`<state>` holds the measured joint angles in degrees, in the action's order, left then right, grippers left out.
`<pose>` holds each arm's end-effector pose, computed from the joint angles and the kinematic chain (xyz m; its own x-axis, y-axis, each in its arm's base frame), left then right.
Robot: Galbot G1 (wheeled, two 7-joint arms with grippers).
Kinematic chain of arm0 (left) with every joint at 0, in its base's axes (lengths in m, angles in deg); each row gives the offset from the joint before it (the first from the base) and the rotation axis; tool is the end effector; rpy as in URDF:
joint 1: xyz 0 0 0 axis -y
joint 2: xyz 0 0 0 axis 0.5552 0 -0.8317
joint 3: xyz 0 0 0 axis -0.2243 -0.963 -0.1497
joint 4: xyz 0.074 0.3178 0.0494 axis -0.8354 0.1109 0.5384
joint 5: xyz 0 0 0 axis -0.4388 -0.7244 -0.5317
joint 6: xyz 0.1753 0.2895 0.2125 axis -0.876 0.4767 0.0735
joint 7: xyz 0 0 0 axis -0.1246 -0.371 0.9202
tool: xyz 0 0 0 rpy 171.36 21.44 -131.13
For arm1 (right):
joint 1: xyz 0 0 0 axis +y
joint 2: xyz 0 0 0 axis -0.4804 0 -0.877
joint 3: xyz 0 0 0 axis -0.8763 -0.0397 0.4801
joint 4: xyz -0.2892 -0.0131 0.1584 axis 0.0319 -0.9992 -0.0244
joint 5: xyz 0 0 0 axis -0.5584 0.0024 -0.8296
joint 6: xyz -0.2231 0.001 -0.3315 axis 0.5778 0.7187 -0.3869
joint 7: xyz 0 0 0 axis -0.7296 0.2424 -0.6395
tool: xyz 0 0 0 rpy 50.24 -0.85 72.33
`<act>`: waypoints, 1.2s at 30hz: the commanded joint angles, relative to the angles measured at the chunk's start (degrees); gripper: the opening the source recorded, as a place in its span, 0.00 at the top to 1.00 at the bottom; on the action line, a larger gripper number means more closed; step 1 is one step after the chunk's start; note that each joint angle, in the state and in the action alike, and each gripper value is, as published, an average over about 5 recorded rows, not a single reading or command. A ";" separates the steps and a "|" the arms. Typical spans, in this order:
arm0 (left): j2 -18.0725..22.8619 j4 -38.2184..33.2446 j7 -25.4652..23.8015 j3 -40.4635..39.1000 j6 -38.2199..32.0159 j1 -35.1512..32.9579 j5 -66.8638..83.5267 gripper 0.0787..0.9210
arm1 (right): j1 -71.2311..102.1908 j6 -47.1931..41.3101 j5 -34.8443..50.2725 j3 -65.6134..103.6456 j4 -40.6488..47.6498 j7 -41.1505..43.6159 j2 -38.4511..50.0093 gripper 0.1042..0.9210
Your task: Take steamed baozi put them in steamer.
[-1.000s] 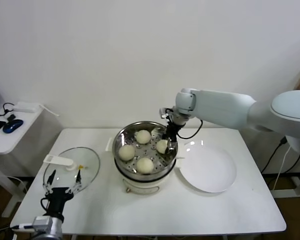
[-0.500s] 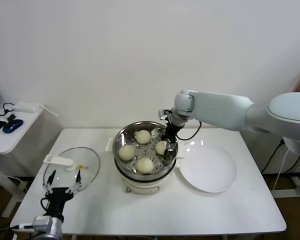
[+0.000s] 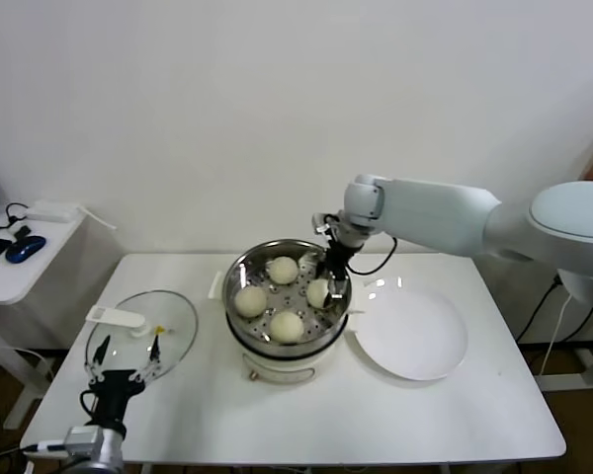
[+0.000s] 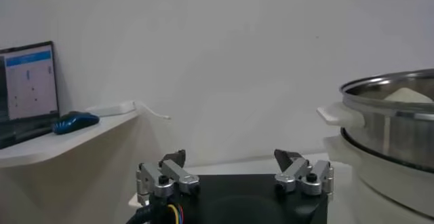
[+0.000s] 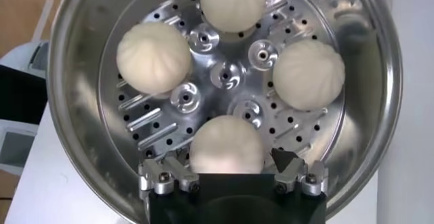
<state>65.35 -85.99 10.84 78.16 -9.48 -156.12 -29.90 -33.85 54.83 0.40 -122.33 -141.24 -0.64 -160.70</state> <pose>0.2198 0.1025 -0.3143 -0.9854 -0.1401 0.0970 -0.1225 0.9782 0.1678 0.6224 0.1067 -0.1245 -0.0073 -0.2699 0.9629 -0.9869 -0.1531 -0.0504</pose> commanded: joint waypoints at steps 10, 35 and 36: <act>-0.18 -0.46 0.02 -0.12 0.34 0.10 -0.20 0.12 | -8.40 2.52 2.76 3.92 -9.95 1.66 10.25 0.12; 1.70 -1.86 -0.53 -1.97 -2.40 -1.59 0.29 0.12 | 52.47 10.87 -15.07 75.82 -34.74 -25.70 47.10 0.12; 1.67 -1.89 -0.50 -1.90 -2.36 -1.76 0.24 0.12 | 55.33 11.71 -15.49 78.62 -35.17 -27.20 46.85 0.12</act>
<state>66.59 -87.59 10.38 76.52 -11.12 -157.15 -29.73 -13.67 61.61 -8.97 -81.27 -165.90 -13.73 -126.01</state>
